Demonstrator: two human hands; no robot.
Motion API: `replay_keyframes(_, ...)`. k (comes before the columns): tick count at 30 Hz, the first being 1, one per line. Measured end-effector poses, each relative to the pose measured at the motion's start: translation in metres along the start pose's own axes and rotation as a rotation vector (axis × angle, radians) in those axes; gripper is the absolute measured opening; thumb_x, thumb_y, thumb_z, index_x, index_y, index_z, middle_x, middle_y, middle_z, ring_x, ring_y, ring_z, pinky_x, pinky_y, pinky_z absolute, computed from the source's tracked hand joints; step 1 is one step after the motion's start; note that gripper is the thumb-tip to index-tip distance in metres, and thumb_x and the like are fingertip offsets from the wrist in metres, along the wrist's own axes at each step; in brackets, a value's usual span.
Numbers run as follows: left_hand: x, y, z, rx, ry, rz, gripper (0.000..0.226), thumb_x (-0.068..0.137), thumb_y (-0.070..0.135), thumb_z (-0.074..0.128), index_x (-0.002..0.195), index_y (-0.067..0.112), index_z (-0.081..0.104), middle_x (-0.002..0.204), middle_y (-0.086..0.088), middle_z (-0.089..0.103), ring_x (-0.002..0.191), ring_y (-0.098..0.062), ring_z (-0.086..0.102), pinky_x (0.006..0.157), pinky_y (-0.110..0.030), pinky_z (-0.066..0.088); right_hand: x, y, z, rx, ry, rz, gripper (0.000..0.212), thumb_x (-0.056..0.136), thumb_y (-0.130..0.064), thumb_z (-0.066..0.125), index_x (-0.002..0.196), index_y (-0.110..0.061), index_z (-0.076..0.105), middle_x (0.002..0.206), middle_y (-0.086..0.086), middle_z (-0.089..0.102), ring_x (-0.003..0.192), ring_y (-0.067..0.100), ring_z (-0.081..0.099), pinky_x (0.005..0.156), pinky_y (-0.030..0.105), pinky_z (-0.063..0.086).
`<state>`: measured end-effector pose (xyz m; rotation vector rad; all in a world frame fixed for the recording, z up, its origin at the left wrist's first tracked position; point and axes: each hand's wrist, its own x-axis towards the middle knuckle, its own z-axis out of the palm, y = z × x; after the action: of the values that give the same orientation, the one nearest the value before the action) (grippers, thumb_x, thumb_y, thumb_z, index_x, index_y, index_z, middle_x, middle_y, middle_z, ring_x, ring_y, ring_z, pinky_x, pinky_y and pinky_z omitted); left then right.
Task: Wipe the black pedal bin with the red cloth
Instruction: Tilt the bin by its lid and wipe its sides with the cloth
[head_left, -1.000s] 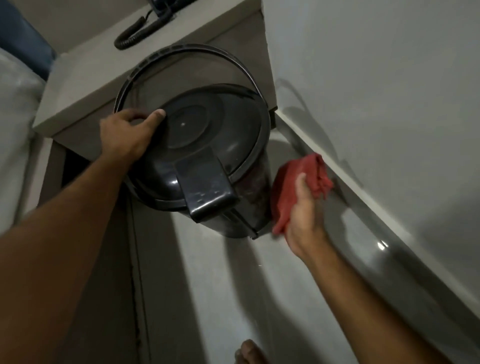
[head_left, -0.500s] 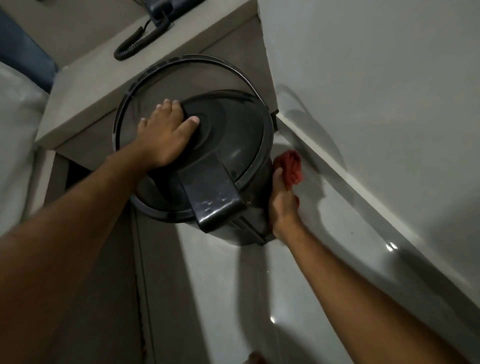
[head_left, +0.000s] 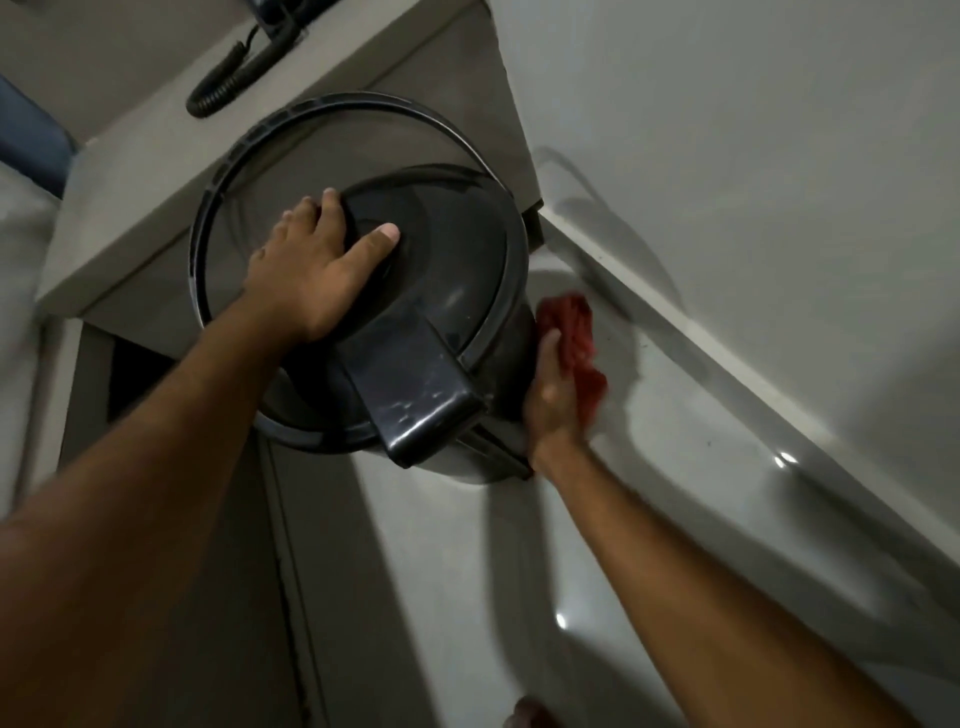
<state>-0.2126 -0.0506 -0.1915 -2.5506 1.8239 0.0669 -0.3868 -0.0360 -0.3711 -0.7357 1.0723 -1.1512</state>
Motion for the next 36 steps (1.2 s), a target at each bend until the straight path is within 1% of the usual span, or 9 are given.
replay_keyframes(3,0.004,-0.001,0.001,-0.018,0.005,-0.017,0.111,0.074,0.088,0.015,0.157,0.015,0.01,0.166,-0.018,0.014,0.152,-0.034,0.012,0.121,-0.056,0.014,-0.028,-0.019,0.026,0.118,-0.044,-0.121,0.083,0.082,-0.082,0.044,0.149,-0.034,0.044,0.153,-0.009,0.05,0.125,-0.018,0.047,0.1,0.0,0.037)
replay_keyframes(6,0.005,-0.001,0.001,-0.005,0.007,-0.034,0.11,0.074,0.088,0.015,0.157,0.016,0.01,0.166,-0.018,0.015,0.152,-0.035,0.013,0.121,-0.057,0.015,-0.089,0.024,0.023,-0.008,-0.08,-0.165,0.05,0.093,-0.062,0.048,0.142,-0.059,0.038,0.151,-0.034,0.038,0.132,-0.027,0.034,0.104,-0.004,0.026)
replay_keyframes(10,0.002,0.001,0.0,-0.024,-0.005,-0.063,0.11,0.073,0.089,0.016,0.157,0.018,0.011,0.165,-0.019,0.017,0.151,-0.036,0.014,0.12,-0.058,0.016,-0.09,0.073,-0.014,-0.321,-0.093,0.077,0.071,0.101,-0.054,0.037,0.155,-0.008,0.033,0.162,0.01,0.035,0.139,0.011,0.036,0.108,0.006,0.024)
replay_keyframes(16,-0.013,0.025,-0.001,-0.066,-0.019,-0.502,0.109,0.077,0.089,0.021,0.157,0.016,0.009,0.165,-0.023,0.01,0.149,-0.049,0.006,0.119,-0.062,0.008,-0.018,-0.007,-0.005,-0.159,-0.19,-0.038,0.059,0.105,-0.039,0.034,0.159,-0.014,0.025,0.165,0.011,0.03,0.152,0.027,0.029,0.126,0.047,0.023)
replay_keyframes(20,-0.022,0.025,-0.012,-0.263,0.018,-0.328,0.101,0.077,0.085,0.033,0.153,0.018,0.032,0.163,-0.019,0.025,0.15,-0.041,0.016,0.12,-0.062,0.012,-0.032,-0.061,0.004,0.272,-0.154,-0.015,0.09,0.083,-0.072,0.041,0.153,-0.014,0.041,0.154,0.005,0.051,0.142,0.017,0.047,0.123,0.042,0.033)
replay_keyframes(23,-0.037,-0.003,-0.023,-0.144,-0.143,0.062,0.108,0.063,0.099,0.024,0.154,0.04,0.025,0.167,-0.009,0.017,0.154,-0.031,0.005,0.122,-0.059,0.004,-0.074,-0.052,-0.016,0.28,-0.001,-0.048,0.072,0.091,-0.057,0.039,0.149,-0.016,0.044,0.156,0.003,0.046,0.14,0.01,0.048,0.12,0.027,0.037)
replay_keyframes(29,-0.048,-0.007,-0.004,-0.081,-0.089,0.027,0.096,0.064,0.098,0.022,0.15,0.057,0.008,0.17,0.001,0.0,0.153,-0.032,-0.006,0.116,-0.069,0.001,-0.144,-0.005,0.031,0.148,0.088,-0.292,0.035,0.102,-0.017,0.042,0.124,-0.043,0.037,0.135,-0.029,0.031,0.119,-0.041,0.03,0.099,-0.011,0.021)
replay_keyframes(33,-0.046,-0.009,-0.006,-0.083,-0.092,0.019,0.098,0.062,0.101,0.02,0.148,0.059,0.007,0.17,0.001,-0.001,0.153,-0.032,-0.006,0.114,-0.068,0.0,-0.12,0.015,0.077,0.123,0.116,-0.11,0.087,0.09,-0.053,0.044,0.158,-0.005,0.019,0.169,0.007,0.017,0.156,0.012,0.019,0.128,0.032,0.015)
replay_keyframes(36,-0.045,-0.009,-0.003,-0.065,-0.098,0.031,0.095,0.064,0.1,0.019,0.148,0.058,0.005,0.17,0.0,-0.002,0.153,-0.033,-0.007,0.113,-0.069,0.0,-0.089,0.039,0.058,0.232,0.333,0.177,0.066,0.102,-0.03,0.053,0.154,0.003,0.029,0.159,0.023,0.037,0.143,0.026,0.042,0.121,0.034,0.03)
